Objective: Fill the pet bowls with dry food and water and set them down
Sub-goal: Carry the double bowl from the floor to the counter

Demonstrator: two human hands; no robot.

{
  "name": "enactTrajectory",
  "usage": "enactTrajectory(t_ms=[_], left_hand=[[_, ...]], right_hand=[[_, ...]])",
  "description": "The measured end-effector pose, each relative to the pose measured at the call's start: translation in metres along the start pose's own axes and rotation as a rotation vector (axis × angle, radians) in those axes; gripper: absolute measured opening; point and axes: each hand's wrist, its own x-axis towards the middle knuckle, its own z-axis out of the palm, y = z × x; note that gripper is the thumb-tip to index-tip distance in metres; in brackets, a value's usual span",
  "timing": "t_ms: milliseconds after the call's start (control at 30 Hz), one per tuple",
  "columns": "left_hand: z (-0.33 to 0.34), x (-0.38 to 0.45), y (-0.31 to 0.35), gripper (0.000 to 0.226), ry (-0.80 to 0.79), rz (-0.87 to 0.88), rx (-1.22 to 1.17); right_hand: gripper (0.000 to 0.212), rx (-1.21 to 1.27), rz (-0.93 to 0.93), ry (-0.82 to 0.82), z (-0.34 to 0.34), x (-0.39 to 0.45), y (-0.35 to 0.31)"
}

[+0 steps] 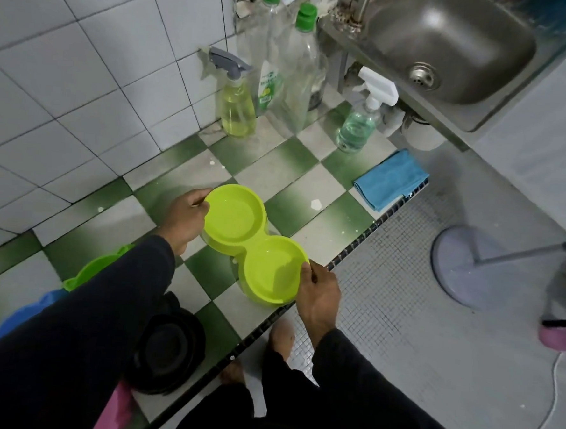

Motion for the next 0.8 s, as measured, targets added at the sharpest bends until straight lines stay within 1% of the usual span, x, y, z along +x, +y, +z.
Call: enactTrajectory(t_ms=[33,133,333,500,800], left_hand=[[0.0,0.001,-0.001,0.038,-0.011,-0.003,0.003],[0.0,0.004,-0.005,0.043,-0.032,-0.009,-0.007],[0.001,0.007,-0.007,0.048,-0.054,-0.023,-0.008],[0.002,0.005,-0.012,0.055,-0.063,-0.009,0.025],[0.008,-0.003,-0.01,0.056,-0.03,0.014,0.052]], right_hand=[[0.04,-0.03,0.002,0.0,0.002,0.001,0.001],[0.037,-0.07,0.019,0.001,0.004,0.005,0.002],[0.032,-0.075,0.043,-0.033,0.001,0.009,-0.002],[0.036,-0.107,0.03,-0.037,0.001,0.013,-0.001],[0.033,-0.125,0.023,-0.058,-0.001,0.011,-0.001]])
